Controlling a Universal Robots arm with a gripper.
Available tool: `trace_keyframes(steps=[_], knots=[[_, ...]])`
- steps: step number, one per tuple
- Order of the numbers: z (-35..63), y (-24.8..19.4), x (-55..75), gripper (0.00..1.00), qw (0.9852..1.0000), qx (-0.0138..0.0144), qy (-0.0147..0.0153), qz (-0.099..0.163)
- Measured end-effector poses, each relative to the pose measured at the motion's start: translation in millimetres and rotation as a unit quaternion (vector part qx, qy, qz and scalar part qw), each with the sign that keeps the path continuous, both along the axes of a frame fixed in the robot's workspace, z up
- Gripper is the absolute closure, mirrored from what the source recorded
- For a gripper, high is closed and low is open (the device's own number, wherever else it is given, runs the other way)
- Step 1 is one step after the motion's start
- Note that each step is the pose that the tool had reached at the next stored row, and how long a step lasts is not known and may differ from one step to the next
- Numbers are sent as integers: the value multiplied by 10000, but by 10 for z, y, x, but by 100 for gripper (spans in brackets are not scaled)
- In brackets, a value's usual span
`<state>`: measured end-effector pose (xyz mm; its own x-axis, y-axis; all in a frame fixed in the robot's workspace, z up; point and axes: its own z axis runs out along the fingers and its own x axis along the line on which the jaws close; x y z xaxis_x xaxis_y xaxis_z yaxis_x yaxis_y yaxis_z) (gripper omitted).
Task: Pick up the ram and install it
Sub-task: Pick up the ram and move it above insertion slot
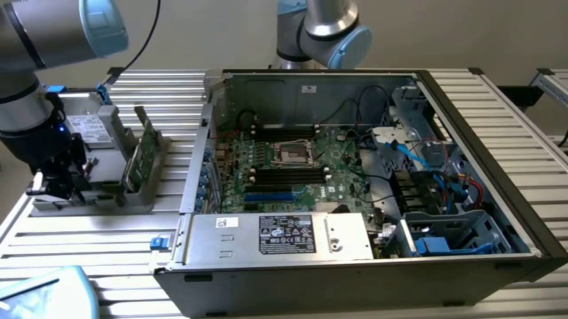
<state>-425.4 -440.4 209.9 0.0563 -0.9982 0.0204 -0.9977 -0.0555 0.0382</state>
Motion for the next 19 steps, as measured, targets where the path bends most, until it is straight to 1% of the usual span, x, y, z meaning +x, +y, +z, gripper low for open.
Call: trace_keyframes(steps=[9, 16, 17, 18, 19], knots=[[-161, 0, -4, 63, 9999, 0, 0, 104], [-169, 0, -4, 63, 9999, 0, 0, 104], [-169, 0, -5, 65, 9999, 0, 0, 104], [-170, 0, -5, 65, 9999, 0, 0, 104], [-170, 0, -5, 72, 9999, 0, 0, 104]])
